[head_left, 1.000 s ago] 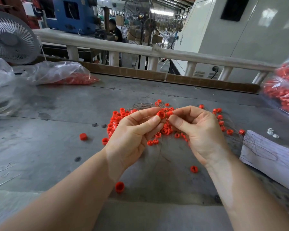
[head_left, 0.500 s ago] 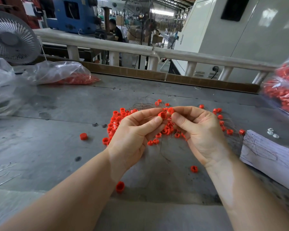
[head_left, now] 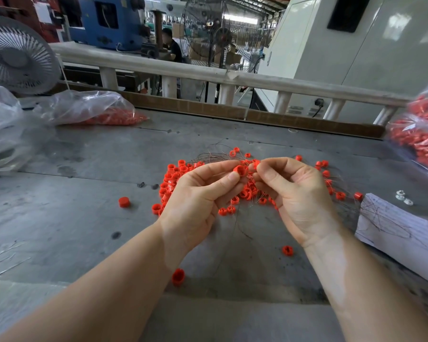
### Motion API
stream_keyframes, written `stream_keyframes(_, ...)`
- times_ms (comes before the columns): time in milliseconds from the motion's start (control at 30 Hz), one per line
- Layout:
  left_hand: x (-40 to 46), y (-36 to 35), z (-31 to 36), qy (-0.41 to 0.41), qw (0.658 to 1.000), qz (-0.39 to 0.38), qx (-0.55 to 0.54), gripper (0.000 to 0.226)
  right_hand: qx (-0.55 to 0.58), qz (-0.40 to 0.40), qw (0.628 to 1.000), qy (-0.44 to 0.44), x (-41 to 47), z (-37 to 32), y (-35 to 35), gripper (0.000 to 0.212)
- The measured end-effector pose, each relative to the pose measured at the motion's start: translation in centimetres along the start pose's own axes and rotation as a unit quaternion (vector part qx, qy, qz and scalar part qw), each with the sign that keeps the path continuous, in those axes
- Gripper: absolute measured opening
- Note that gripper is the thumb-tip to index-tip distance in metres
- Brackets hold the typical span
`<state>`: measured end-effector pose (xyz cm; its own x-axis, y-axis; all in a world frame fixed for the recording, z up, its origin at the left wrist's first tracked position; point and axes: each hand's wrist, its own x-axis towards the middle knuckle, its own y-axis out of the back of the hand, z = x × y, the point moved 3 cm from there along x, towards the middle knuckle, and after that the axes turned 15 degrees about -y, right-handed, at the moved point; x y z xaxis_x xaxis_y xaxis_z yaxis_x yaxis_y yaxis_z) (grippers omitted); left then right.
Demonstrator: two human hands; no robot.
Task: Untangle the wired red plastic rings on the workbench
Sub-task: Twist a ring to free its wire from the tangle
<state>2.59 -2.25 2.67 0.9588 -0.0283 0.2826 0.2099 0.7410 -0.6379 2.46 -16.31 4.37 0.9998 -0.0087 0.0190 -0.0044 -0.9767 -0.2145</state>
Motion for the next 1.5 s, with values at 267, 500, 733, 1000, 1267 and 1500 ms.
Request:
stream_keyframes(267,-0.06,0.0,-0.03,-0.005,1.0,0.01,0.006,0.017,-0.021,-0.01,0.999,0.023,-0.07,-0.14,-0.14,0.012)
stream_keyframes(500,-0.05,-0.04,-0.11,-0.01,1.0,0.02,0.015,0.017,-0.063,0.022,0.996,0.055,-0.24,-0.4,-0.35,0.016)
stream_keyframes(733,-0.05,0.01,-0.07,-0.014,0.999,0.022,0.02,0.017,-0.052,0.011,0.997,0.047,-0.3,-0.32,-0.58,0.007)
stream_keyframes(1000,0.08,0.11,-0.06,-0.015,0.999,0.022,0.024,0.016,-0.001,-0.02,1.0,0.008,-0.04,-0.04,-0.45,0.009)
stream_keyframes(1267,0.07,0.08,-0.02,-0.017,0.999,0.02,0.027,0.016,-0.013,-0.017,1.0,0.018,0.05,0.06,-0.38,0.008)
stream_keyframes(1500,-0.02,0.04,-0.02,-0.016,1.0,0.011,0.021,0.017,-0.196,0.045,0.969,0.142,-0.28,-0.19,-0.53,0.017)
